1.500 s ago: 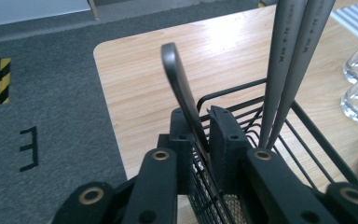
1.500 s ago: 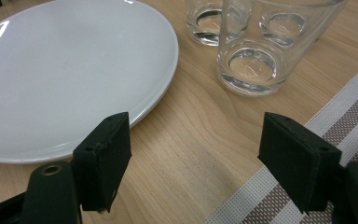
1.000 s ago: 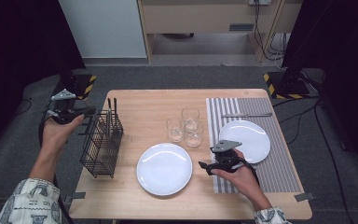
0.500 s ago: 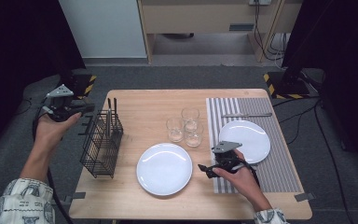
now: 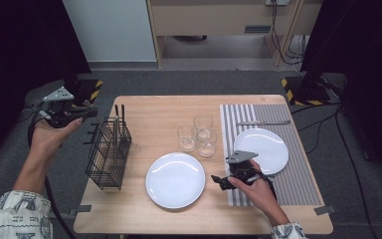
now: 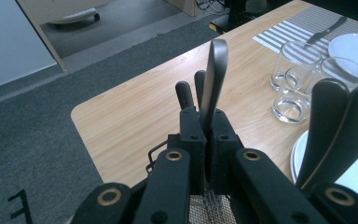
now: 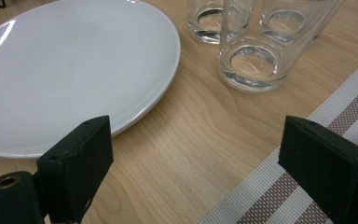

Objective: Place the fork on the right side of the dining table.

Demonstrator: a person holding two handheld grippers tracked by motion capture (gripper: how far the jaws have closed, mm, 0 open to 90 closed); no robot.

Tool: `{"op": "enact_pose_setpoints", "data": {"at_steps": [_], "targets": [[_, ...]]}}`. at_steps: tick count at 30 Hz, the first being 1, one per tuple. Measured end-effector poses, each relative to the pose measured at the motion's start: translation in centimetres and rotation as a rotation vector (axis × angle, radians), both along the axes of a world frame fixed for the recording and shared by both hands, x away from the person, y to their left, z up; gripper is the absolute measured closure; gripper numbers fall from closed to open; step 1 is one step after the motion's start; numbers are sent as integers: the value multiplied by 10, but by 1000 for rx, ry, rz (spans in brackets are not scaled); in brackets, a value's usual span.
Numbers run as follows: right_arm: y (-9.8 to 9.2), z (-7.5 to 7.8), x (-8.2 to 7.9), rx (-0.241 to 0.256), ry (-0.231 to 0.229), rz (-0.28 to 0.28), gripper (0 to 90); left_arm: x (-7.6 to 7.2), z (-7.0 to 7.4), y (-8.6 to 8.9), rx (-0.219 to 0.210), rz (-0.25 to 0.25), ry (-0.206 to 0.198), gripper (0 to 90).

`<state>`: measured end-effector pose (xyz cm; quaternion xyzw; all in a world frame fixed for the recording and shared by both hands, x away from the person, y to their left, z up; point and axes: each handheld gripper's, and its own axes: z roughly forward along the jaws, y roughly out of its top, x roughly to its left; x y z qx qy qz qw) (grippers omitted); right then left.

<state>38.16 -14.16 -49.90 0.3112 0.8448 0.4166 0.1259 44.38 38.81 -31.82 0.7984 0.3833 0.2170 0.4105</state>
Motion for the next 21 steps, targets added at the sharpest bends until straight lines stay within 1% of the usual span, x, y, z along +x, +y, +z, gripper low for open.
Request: {"op": "enact_pose_setpoints", "data": {"at_steps": [2,6,9,13,16,21], "targets": [[0,0,0,-1,0,1,100,0,4,0,7,-7,-1,869],[-1,0,0,2,-2,-2,99,-1,11,-1,0,-25,-9,869],[-1,1,-1,4,-2,-1,99,-1,15,-5,-2,-32,-15,869],[-2,1,-1,4,-3,1,100,0,21,-11,-15,-40,-28,869],[-2,1,-1,7,-3,-4,99,2,26,-16,0,-42,-35,869],[-4,2,-1,10,-5,-4,100,3,34,-23,-2,-55,-39,869]]}}
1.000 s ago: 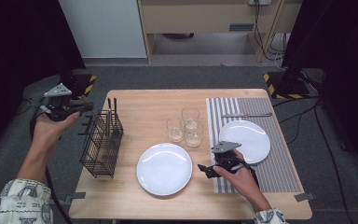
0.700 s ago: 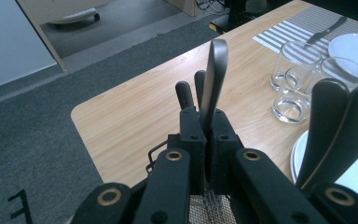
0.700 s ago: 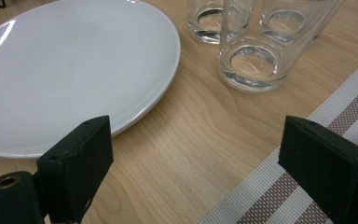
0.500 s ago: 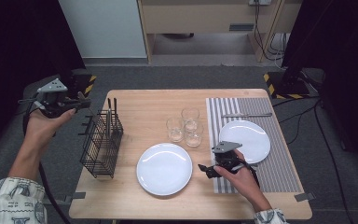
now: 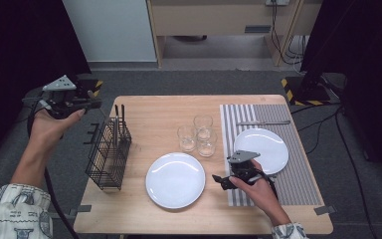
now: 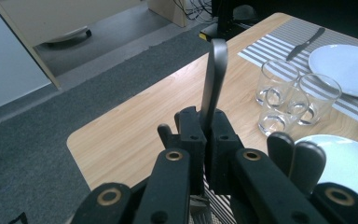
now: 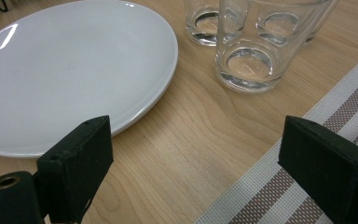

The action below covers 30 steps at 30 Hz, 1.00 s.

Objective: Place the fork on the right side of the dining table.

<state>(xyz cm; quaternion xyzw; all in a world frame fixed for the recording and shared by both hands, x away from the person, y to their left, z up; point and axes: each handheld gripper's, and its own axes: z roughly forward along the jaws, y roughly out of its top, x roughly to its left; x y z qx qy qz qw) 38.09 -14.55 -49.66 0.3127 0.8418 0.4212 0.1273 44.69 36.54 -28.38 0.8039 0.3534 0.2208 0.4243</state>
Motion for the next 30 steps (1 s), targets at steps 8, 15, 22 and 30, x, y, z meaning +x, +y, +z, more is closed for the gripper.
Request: {"op": "enact_pose_setpoints", "data": {"at_steps": [8,15,22,30], "targets": [[0,0,0,1,1,1,100,0,10,-10,-4,-21,-25,869],[-1,1,-1,8,3,1,100,3,11,-20,-3,-29,-29,869],[-2,0,0,5,5,-2,100,7,12,-34,9,-54,-27,869],[-3,1,0,9,5,0,107,7,12,-53,25,-86,-34,869]]}}
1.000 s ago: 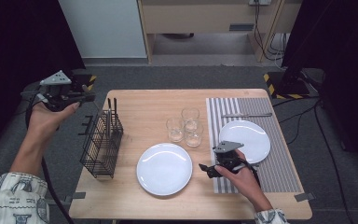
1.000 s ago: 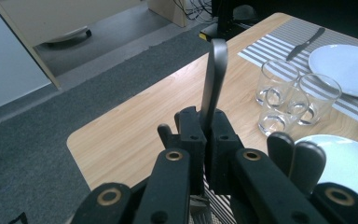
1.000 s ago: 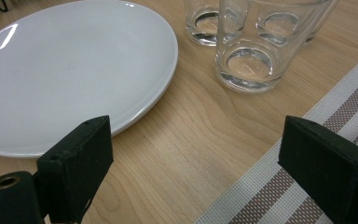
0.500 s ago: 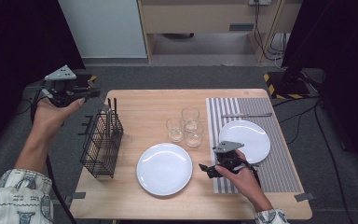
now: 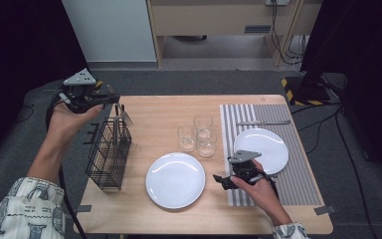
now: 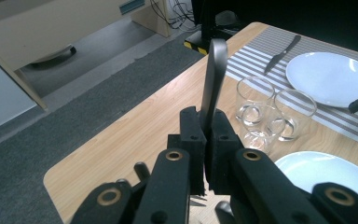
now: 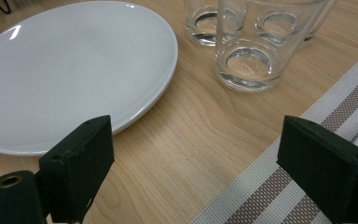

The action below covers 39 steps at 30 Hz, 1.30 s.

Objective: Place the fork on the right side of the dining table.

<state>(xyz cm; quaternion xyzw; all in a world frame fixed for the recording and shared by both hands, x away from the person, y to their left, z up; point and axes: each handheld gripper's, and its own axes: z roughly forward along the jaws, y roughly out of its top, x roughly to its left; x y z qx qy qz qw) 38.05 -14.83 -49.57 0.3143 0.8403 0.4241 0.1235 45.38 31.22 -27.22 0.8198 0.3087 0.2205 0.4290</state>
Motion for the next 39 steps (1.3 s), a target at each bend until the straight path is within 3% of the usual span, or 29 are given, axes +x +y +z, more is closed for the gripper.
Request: {"op": "enact_pose_setpoints", "data": {"at_steps": [17,39], "targets": [[-1,-1,0,0,3,-1,102,-5,-8,-36,30,-67,5,869],[0,0,0,2,0,8,118,-13,-34,-88,48,-173,38,869]]}}
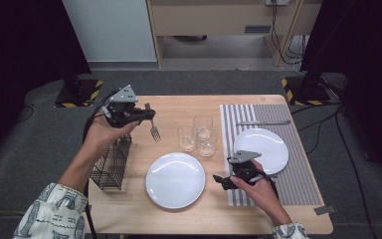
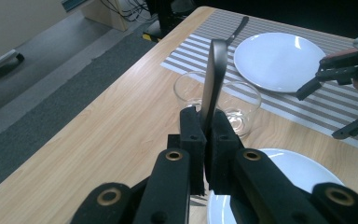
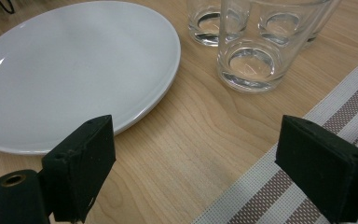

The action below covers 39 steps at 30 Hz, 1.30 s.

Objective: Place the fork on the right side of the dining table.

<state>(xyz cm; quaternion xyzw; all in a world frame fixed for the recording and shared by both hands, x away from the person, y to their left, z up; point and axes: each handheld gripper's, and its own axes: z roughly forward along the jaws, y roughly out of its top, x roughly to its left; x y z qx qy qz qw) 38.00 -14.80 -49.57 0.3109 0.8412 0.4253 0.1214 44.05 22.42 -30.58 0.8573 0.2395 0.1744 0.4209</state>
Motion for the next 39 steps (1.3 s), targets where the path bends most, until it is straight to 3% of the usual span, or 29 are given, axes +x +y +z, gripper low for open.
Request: {"op": "enact_pose_setpoints", "data": {"at_steps": [8,39], "targets": [[0,1,0,3,1,6,131,-3,-5,-12,21,-33,2,869],[-3,4,-1,6,-8,6,144,-13,-24,-49,16,-121,25,869]]}}
